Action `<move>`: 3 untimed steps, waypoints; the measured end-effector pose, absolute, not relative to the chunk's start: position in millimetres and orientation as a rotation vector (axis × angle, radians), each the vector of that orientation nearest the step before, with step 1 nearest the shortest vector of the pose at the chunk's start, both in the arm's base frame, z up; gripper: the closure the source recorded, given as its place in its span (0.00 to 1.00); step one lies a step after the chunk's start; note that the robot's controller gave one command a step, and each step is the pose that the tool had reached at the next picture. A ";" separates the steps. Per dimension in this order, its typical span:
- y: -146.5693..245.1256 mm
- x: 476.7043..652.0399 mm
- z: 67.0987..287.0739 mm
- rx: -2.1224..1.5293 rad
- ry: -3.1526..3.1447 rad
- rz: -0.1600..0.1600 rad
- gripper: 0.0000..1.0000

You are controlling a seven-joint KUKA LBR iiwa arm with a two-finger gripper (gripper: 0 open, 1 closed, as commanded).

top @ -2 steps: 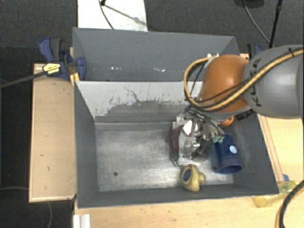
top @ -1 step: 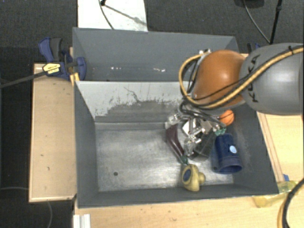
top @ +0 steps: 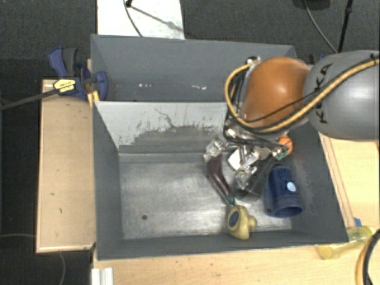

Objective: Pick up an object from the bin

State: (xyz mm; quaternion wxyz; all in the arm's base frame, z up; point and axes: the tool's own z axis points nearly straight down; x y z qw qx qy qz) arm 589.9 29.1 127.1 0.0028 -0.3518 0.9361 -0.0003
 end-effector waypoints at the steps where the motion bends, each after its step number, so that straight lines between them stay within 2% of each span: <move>1: 35.5 603.1 96.1 -1.244 2.840 -0.001 0.00; 2: 27.0 591.6 80.7 -1.251 2.872 0.000 1.00; 3: 27.0 591.6 80.7 -1.251 2.872 0.000 1.00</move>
Offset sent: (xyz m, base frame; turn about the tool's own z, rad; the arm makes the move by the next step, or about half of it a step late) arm 0.0028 -0.0072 -0.0571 -0.1579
